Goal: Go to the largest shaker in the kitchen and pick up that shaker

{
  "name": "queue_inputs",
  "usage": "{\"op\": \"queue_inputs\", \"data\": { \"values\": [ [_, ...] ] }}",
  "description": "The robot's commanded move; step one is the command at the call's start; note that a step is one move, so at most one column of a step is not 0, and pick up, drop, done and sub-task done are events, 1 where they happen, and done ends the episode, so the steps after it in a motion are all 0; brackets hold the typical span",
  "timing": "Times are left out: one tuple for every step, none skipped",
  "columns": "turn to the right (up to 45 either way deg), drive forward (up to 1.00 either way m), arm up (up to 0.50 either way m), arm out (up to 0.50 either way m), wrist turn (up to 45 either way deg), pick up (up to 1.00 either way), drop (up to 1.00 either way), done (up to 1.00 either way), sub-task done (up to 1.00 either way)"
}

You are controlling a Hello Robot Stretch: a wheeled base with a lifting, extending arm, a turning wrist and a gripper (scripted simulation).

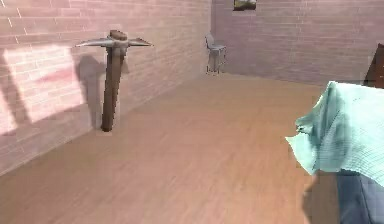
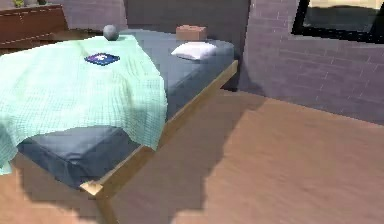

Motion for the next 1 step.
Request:
{"op": "queue_inputs", "data": {
  "values": [
    [45.0,0.00,0.00,0.00,0.0,0.00,0.00,0.00,0.00]
  ]
}}
